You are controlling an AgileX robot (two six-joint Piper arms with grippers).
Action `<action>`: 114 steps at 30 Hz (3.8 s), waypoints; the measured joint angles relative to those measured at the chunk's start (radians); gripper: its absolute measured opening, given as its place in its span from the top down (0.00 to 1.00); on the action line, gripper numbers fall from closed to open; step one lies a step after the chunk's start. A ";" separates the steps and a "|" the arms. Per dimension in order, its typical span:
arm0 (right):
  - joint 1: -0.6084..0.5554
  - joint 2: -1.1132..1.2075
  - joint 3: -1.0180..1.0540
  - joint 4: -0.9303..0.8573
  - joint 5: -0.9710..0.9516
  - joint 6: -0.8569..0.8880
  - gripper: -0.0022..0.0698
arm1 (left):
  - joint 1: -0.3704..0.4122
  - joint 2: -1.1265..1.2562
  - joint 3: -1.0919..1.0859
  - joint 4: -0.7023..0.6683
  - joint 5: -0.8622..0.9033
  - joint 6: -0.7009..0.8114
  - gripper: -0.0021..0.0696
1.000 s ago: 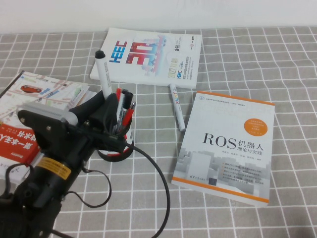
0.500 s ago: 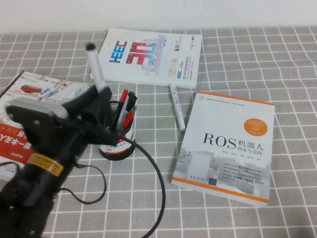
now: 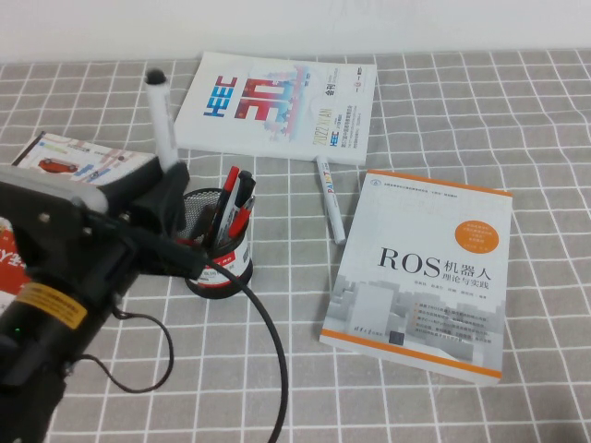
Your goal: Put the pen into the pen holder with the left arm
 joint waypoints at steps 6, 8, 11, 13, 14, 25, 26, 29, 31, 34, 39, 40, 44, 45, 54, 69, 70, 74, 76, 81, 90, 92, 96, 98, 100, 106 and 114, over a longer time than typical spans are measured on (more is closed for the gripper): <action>0.000 0.000 0.000 0.000 0.000 0.000 0.99 | 0.037 0.079 -0.013 -0.002 -0.040 0.026 0.81; 0.000 0.000 0.000 0.000 0.000 0.000 0.99 | 0.069 0.104 -0.057 0.000 -0.001 -0.006 0.81; 0.000 0.000 0.000 0.000 0.000 0.000 0.99 | 0.106 0.146 -0.130 0.036 0.075 -0.033 0.81; 0.000 0.000 0.000 0.000 0.000 0.000 0.99 | 0.124 0.185 -0.173 0.064 0.110 -0.041 0.81; 0.000 0.000 0.000 0.000 0.000 0.000 0.99 | 0.128 0.202 -0.193 0.071 0.117 -0.045 0.81; 0.000 0.000 0.000 0.000 0.000 0.000 0.99 | 0.170 0.329 -0.229 0.214 0.085 -0.182 0.81; 0.000 0.000 0.000 0.000 0.000 0.000 0.99 | 0.170 0.332 -0.229 0.222 0.072 -0.190 0.81; 0.000 0.000 0.000 0.000 0.000 0.000 0.99 | 0.170 0.332 -0.230 0.257 0.024 -0.213 0.81; 0.000 0.000 0.000 0.000 0.000 0.000 0.99 | 0.170 0.332 -0.230 0.282 0.012 -0.218 0.81; 0.000 0.000 0.000 0.000 0.000 0.000 0.99 | 0.170 0.332 -0.230 0.314 0.011 -0.221 0.81; 0.000 0.000 0.000 0.000 0.000 0.000 0.99 | 0.170 0.332 -0.230 0.324 0.011 -0.221 0.81; 0.000 0.000 0.000 0.000 0.000 0.000 0.99 | 0.170 0.332 -0.230 0.326 0.011 -0.221 0.81; 0.000 0.000 0.000 0.000 0.000 0.000 0.99 | 0.170 0.332 -0.230 0.326 0.015 -0.221 0.81; 0.000 0.000 0.000 0.000 0.000 0.000 0.99 | 0.170 0.332 -0.230 0.326 0.023 -0.221 0.81; 0.000 0.000 0.000 0.000 0.000 0.000 0.99 | 0.170 0.332 -0.230 0.326 0.050 -0.221 0.68; 0.000 0.000 0.000 0.000 0.000 0.000 0.99 | 0.170 0.099 -0.208 0.325 0.179 -0.221 0.61; 0.000 0.000 0.000 0.000 0.000 0.000 0.99 | 0.170 0.074 -0.208 0.327 0.191 -0.221 0.64; 0.000 0.000 0.000 0.000 0.000 0.000 0.99 | 0.170 -0.018 -0.208 0.351 0.280 -0.222 0.76; 0.000 0.000 0.000 0.000 0.000 0.000 0.99 | 0.170 -0.081 -0.207 0.356 0.377 -0.253 0.88; 0.000 0.000 0.000 0.000 0.000 0.000 0.99 | 0.170 -0.270 -0.186 0.356 0.546 -0.306 0.96; 0.000 0.000 0.000 0.000 0.000 0.000 0.99 | 0.170 -0.656 0.001 0.356 0.724 -0.485 0.97; 0.000 0.000 0.000 0.000 0.000 0.000 0.99 | 0.170 -0.706 0.050 0.356 0.745 -0.539 0.97; 0.000 0.000 0.000 0.000 0.000 0.000 0.99 | 0.170 -0.749 0.118 0.367 0.814 -0.559 0.97; 0.000 0.000 0.000 0.000 0.000 0.000 0.99 | 0.170 -0.753 0.130 0.368 0.836 -0.564 0.97; 0.000 0.000 0.000 0.000 0.000 0.000 0.99 | 0.170 -0.753 0.132 0.368 0.858 -0.566 0.97; 0.000 0.000 0.000 0.000 0.000 0.000 0.99 | 0.170 -0.754 0.132 0.395 0.873 -0.498 0.97; 0.000 0.000 0.000 0.000 0.000 0.000 0.99 | 0.207 -0.814 0.180 0.422 0.856 -0.455 0.97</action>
